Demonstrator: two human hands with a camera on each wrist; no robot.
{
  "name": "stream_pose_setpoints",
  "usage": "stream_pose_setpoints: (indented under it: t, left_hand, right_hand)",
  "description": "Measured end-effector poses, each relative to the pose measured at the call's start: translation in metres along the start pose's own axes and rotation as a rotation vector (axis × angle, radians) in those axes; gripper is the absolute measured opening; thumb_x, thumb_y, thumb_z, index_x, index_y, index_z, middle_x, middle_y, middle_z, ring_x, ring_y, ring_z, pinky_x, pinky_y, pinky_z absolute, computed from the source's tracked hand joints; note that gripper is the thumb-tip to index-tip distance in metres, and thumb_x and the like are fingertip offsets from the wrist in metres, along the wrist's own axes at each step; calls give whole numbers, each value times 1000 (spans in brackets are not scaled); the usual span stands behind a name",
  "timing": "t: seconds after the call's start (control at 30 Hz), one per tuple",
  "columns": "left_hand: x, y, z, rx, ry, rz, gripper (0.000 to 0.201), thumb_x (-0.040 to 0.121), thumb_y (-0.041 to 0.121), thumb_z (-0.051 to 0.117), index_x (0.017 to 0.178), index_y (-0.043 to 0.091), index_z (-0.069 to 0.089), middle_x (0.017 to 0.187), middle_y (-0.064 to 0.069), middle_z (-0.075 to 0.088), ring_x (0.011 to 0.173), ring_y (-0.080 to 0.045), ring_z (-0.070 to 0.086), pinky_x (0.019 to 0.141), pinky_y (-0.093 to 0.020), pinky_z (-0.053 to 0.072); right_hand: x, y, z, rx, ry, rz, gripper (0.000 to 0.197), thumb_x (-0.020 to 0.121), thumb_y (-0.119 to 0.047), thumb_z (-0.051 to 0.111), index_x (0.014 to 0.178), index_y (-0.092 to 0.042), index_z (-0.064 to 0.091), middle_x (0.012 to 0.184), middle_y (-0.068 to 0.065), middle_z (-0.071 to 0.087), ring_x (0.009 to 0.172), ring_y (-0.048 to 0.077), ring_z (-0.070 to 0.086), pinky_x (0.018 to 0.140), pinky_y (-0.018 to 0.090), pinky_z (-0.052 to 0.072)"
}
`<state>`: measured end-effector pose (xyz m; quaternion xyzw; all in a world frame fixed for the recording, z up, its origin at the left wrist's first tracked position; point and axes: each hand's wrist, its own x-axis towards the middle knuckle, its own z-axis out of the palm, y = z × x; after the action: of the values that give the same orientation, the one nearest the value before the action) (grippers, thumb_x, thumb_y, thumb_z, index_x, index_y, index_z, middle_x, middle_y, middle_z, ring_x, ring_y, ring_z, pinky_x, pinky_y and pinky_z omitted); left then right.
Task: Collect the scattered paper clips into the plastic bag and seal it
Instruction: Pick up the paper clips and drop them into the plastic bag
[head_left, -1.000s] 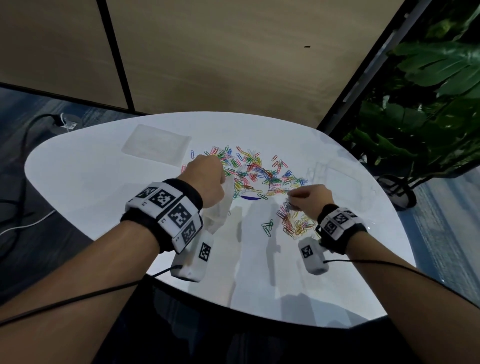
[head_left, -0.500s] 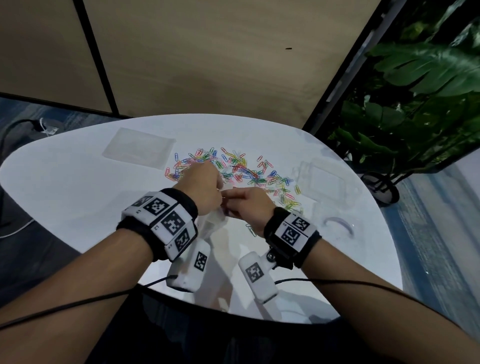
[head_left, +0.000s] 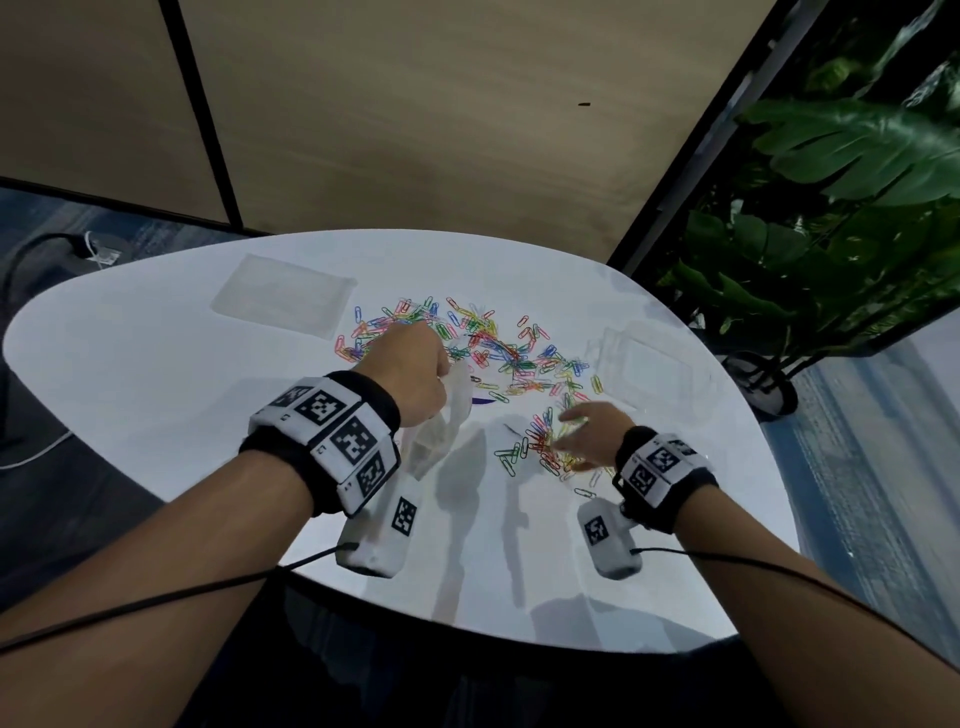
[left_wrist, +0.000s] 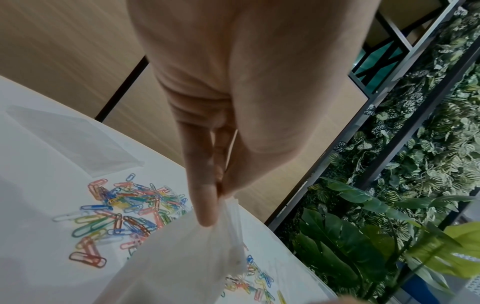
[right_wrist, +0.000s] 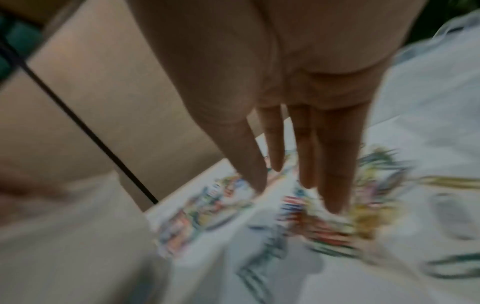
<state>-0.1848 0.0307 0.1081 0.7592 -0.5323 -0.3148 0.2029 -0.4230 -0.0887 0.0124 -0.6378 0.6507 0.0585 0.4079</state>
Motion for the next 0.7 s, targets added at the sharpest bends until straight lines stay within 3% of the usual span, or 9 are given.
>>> stream_pose_setpoints:
  t: [0.1, 0.17, 0.23, 0.27, 0.37, 0.47, 0.53, 0.63, 0.7]
  left_hand:
    - [3, -5, -1, 43, 3, 4, 28, 84, -8, 55, 99, 2, 76, 95, -13, 74, 88, -30, 72, 87, -37, 60]
    - [7, -8, 0, 75, 7, 11, 26, 80, -10, 54, 79, 7, 74, 76, -11, 66, 75, -32, 67, 76, -32, 59]
    - [9, -8, 0, 85, 14, -7, 31, 78, -11, 52, 59, 13, 54, 64, -7, 52, 66, -27, 57, 66, -30, 51]
    - [8, -9, 0, 85, 11, -8, 34, 79, -11, 52, 55, 12, 56, 62, -4, 50, 67, -26, 56, 66, -31, 49]
    - [9, -11, 0, 83, 10, 0, 25, 84, -7, 56, 69, 9, 69, 74, -2, 55, 81, -27, 61, 76, -28, 50]
    - [9, -10, 0, 90, 3, 16, 27, 84, -5, 58, 71, 16, 69, 86, -9, 64, 85, -27, 62, 76, -28, 49]
    - [10, -9, 0, 72, 11, 15, 22, 85, -4, 59, 86, 10, 76, 94, -12, 71, 84, -26, 61, 78, -27, 49]
    - [9, -5, 2, 59, 3, -3, 18, 86, -4, 57, 76, 3, 70, 85, -12, 70, 80, -25, 58, 77, -27, 49]
    - [8, -2, 2, 41, 3, -8, 15, 87, -4, 56, 86, 0, 70, 91, -13, 70, 89, -29, 66, 85, -32, 54]
  right_hand:
    - [-1, 15, 20, -355, 3, 114, 104, 69, -39, 85, 151, -18, 24, 151, 14, 34, 121, 32, 56, 95, 43, 53]
    - [1, 15, 37, -450, 87, 37, 108, 71, -51, 79, 153, -21, 16, 155, 16, 19, 136, 36, 40, 107, 45, 42]
    - [6, 8, 51, -496, 160, -60, 92, 78, -51, 72, 151, -23, 24, 154, 14, 20, 139, 37, 32, 111, 47, 39]
    - [9, 3, 55, -507, 192, -110, 78, 83, -45, 68, 148, -22, 33, 150, 13, 25, 136, 36, 36, 110, 46, 40]
    - [15, -11, 59, -599, 279, -242, 32, 91, -14, 55, 122, -12, 60, 131, 13, 46, 112, 30, 55, 97, 36, 50]
    - [20, -16, 58, -627, 301, -300, 24, 92, -4, 50, 108, -6, 68, 113, 13, 60, 99, 26, 61, 86, 29, 51]
    - [20, -16, 52, -577, 290, -275, 23, 93, -6, 52, 104, -5, 72, 107, 11, 66, 97, 25, 63, 85, 28, 51]
    - [19, -10, 36, -274, 299, -172, 15, 87, -10, 63, 89, -8, 78, 92, 7, 75, 82, 19, 67, 76, 24, 55]
    - [15, -9, 24, -8, 280, -125, 10, 82, -11, 70, 78, -6, 78, 80, 6, 77, 73, 17, 71, 77, 28, 60]
